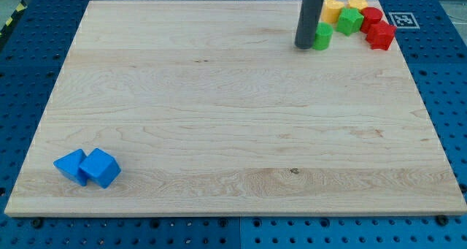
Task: Move away from the green circle
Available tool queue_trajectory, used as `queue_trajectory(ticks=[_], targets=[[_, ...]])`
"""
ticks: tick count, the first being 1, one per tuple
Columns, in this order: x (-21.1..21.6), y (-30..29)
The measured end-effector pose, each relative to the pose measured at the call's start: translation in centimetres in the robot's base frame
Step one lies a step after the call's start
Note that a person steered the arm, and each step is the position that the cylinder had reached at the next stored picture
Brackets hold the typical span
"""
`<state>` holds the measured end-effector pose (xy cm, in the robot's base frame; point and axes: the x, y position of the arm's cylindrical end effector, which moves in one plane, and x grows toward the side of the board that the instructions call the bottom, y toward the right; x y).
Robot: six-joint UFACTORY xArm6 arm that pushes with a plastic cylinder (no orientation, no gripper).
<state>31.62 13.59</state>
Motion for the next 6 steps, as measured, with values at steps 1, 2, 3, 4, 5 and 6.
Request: queue_trajectory(ticks=[1,2,3,4,5,6], targets=[[-0.4,3.8],[-0.1,5.6],[1.7,4.5],[3.6,0.6],[4.6,-6.0],[5.4,-14.5]])
